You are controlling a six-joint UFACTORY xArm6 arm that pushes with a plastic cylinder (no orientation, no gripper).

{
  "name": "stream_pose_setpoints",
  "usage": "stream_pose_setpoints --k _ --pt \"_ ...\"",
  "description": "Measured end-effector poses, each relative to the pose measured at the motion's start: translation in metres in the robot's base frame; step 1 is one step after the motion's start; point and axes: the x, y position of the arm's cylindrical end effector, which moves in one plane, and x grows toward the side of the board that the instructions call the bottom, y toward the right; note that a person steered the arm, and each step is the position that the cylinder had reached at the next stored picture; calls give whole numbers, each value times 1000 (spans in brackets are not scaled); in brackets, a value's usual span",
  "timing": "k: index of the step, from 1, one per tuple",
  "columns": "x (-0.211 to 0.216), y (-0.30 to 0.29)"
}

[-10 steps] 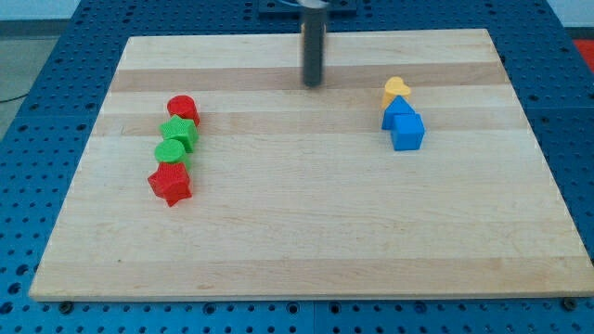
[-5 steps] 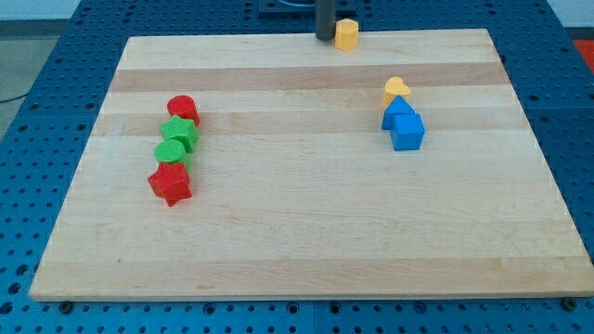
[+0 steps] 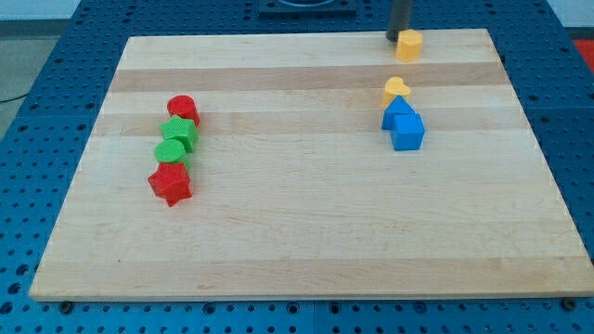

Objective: Push the yellow hexagon above the yellow heart

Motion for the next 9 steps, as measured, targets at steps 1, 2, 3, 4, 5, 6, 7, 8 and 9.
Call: stream_pose_setpoints --k 1,2,3,4,5,6,7,8,9 --pt "18 19" --pt "10 24" --pt "4 62" --pt "28 76" --pt "28 51" --pt "33 36" --pt "41 32" --pt "49 31" --pt "69 60"
